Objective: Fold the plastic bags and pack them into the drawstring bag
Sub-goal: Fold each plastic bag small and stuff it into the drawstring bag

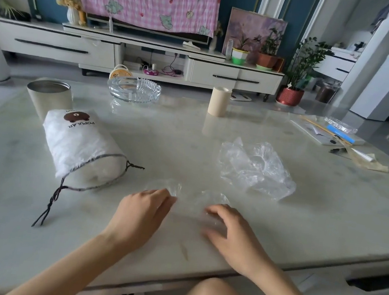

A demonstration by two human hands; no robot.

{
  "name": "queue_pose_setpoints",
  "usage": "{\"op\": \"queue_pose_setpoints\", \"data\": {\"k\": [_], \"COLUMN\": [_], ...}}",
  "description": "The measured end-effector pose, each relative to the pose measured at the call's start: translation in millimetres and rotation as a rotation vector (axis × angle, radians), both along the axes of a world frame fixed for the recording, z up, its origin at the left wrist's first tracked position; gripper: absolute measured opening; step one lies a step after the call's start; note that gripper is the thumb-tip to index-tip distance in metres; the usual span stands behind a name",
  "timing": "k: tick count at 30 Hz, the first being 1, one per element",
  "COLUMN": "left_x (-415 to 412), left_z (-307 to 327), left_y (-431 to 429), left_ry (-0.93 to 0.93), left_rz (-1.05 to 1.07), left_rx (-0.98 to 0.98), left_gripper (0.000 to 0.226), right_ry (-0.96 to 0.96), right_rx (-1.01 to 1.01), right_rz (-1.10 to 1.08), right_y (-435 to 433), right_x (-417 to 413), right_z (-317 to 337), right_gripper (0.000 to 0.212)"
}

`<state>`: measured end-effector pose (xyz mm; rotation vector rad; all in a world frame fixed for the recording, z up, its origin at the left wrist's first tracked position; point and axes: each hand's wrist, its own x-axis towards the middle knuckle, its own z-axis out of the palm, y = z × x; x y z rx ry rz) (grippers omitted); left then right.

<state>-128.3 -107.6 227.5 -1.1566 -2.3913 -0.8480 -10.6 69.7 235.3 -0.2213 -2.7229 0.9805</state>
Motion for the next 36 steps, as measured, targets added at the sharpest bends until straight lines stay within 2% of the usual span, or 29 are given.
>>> {"op": "queue_pose_setpoints", "data": {"k": [2, 4, 7, 10, 13, 15, 18, 22, 27, 31, 34, 36], "left_x": [-5.0, -9.1, -18.6, -23.8, -28.8, -32.0, -32.1, -26.0, -31.7, -29.6, -30.4, -30.1], "left_z": [1.6, -0.2, -4.2, -1.4, 2.8, 5.3, 7.2, 6.6, -0.3, 1.0, -1.4, -0.2], "left_y": [-4.1, -11.5, -14.5, -0.1, 16.2, 23.5, 30.0, 29.2, 21.4, 15.4, 16.2, 14.9], "left_ry": [-0.136, -0.176, -0.146, -0.246, -0.361, -0.366, -0.286, -0.198, -0.232, -0.343, -0.443, -0.554], "left_rz": [-0.068, -0.173, -0.17, -0.013, 0.191, 0.276, 0.339, 0.387, 0.181, 0.106, 0.109, 0.078], "left_rx": [-0.013, -0.043, 0.02, 0.119, 0.067, -0.04, -0.231, -0.28, -0.034, 0.119, 0.17, 0.273], "left_gripper": [0.061, 0.074, 0.054, 0.046, 0.038, 0.027, 0.034, 0.032, 0.019, 0.022, 0.02, 0.021], "right_ry": [0.081, 0.093, 0.066, 0.049, -0.052, -0.113, -0.113, -0.08, 0.02, 0.008, 0.015, 0.028], "right_rx": [-0.093, -0.2, -0.236, -0.119, 0.069, 0.188, 0.35, 0.463, 0.456, 0.409, 0.236, 0.091], "right_rz": [-0.073, -0.116, -0.171, -0.338, -0.471, -0.504, -0.542, -0.613, -0.682, -0.658, -0.666, -0.662], "right_y": [4.3, 10.3, 12.9, 10.2, 5.8, 3.5, 0.1, 6.2, 22.6, 25.5, 27.6, 30.0], "right_x": [-7.2, -15.0, -24.9, -38.2, -51.3, -56.1, -58.9, -50.8, -32.4, -25.7, -24.0, -20.8], "right_z": [-1.6, -0.4, 1.7, 3.3, 8.8, 8.7, 3.8, -1.7, -8.2, -8.4, -5.7, -2.3], "right_gripper": [0.015, 0.014, 0.021, 0.036, 0.049, 0.046, 0.03, 0.029, 0.018, 0.014, 0.009, 0.009]}}
